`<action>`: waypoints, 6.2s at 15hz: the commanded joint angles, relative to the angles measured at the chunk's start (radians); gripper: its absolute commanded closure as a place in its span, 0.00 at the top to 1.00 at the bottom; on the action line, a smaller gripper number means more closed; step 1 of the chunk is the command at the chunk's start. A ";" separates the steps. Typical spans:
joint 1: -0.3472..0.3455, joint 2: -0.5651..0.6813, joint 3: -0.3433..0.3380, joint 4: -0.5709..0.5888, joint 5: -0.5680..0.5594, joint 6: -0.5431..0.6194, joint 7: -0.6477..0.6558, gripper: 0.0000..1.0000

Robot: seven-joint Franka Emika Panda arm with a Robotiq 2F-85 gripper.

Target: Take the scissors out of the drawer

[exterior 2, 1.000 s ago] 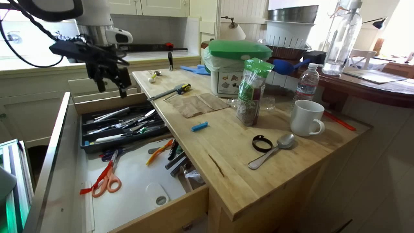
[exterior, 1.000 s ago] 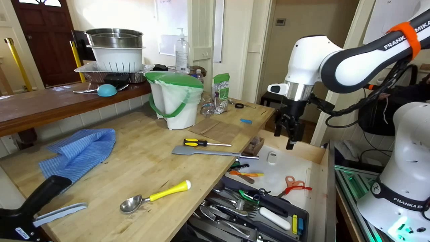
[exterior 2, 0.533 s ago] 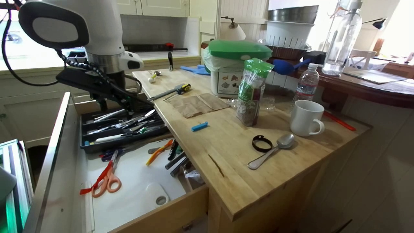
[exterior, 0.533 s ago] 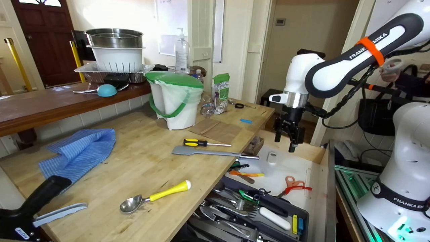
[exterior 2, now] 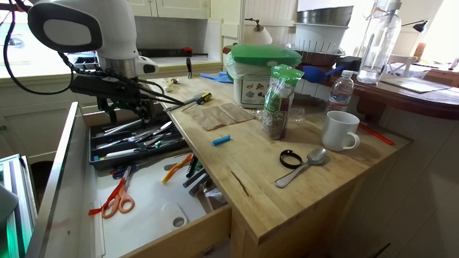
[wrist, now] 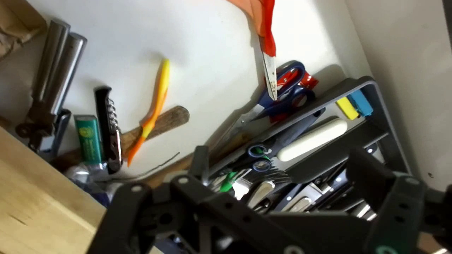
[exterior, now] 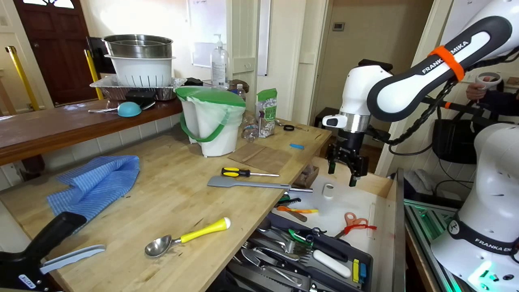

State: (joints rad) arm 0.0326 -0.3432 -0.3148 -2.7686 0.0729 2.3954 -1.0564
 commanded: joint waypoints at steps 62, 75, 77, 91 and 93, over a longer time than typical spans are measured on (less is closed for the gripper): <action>-0.129 0.716 0.120 0.019 -0.571 0.531 0.586 0.75; -0.163 0.696 0.098 0.004 -0.574 0.539 0.556 0.05; -0.216 0.671 0.144 0.006 -0.499 0.515 0.543 0.06; -0.215 0.285 0.407 0.055 -0.105 0.156 0.404 0.06; -0.179 0.227 0.371 0.101 -0.150 0.031 0.353 0.06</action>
State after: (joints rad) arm -0.2048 -0.0070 0.1205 -2.7049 -0.0101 2.5937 -0.6448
